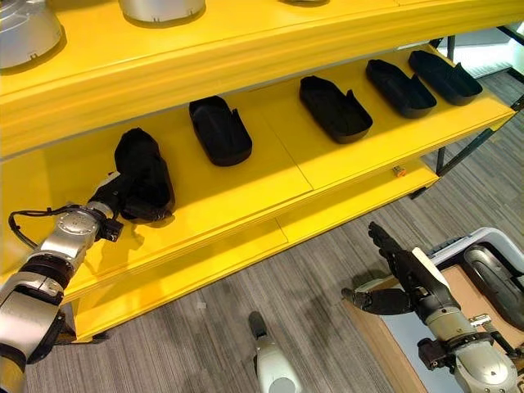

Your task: Move parts from the plastic box to the shelf.

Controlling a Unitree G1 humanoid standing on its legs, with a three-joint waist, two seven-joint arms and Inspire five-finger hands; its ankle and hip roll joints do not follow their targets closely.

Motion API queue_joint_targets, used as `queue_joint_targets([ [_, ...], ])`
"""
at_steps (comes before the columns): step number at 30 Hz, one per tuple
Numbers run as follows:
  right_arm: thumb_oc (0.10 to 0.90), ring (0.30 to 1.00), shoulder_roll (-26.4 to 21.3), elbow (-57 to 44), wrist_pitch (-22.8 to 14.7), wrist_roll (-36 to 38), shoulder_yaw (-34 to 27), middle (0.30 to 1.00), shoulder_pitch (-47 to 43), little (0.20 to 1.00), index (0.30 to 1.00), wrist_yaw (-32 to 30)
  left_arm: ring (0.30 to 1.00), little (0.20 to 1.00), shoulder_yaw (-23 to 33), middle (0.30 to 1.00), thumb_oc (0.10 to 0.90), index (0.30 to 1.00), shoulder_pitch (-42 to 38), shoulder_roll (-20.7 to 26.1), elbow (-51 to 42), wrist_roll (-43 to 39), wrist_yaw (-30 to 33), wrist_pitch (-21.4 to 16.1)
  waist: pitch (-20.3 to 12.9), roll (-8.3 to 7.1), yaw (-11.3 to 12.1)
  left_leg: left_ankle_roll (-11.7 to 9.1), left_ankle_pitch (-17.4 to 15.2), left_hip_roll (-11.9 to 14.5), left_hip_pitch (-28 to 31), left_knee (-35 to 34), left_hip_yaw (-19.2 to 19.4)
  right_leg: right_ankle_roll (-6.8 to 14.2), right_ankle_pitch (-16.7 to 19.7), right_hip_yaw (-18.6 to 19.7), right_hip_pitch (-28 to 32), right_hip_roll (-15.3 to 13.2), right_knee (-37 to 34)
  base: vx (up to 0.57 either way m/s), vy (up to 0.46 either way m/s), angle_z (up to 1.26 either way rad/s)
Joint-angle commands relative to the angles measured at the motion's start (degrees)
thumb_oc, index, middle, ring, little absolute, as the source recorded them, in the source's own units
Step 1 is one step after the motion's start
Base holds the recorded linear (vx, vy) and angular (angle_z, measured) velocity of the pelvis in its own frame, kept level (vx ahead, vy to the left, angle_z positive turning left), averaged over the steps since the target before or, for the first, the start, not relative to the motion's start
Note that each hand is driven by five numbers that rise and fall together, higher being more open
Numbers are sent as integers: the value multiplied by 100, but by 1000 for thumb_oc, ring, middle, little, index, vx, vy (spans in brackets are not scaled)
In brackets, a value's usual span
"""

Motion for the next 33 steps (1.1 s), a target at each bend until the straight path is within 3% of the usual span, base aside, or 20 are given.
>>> queue_joint_targets([
  [1, 900, 1000, -393, -389, -409, 382, -442, 1000, -461, 1000, 1000, -236, 1000, 1000, 434, 1000, 900, 1000, -69, -150, -294, -390, -76, -81, 331, 72, -263, -342, 728, 840, 63, 141, -244, 517, -119, 606, -187, -266, 418, 0, 0, 0],
  [7, 900, 1000, -447, -416, -444, 348, -407, 1000, -463, 1000, 1000, -311, 1000, 1000, 785, 1000, 900, 1000, 298, -313, -417, -1130, 114, -149, 327, 51, -268, -347, 727, 857, 61, 169, -205, 507, -115, 632, -215, -249, 427, 0, -1, -4],
  [25, 900, 1000, -619, -432, -541, 336, -263, 1000, -333, 1000, 1000, -369, 1000, 1000, 1560, 1000, 900, 1000, 513, -276, 86, -1469, 623, -192, 358, -19, -179, -350, 705, 859, 15, 208, -237, 499, -128, 607, -235, -247, 447, 0, -1, 0],
  [33, 900, 1000, -692, -413, -591, 332, -177, 1000, -274, 1000, 1000, -420, 1000, 1000, 1807, 1000, 900, 1000, 625, -189, -104, -1804, 876, -305, 392, -61, -119, -347, 710, 855, -19, 207, -295, 492, -121, 583, -240, -261, 451, 0, 0, 0],
])
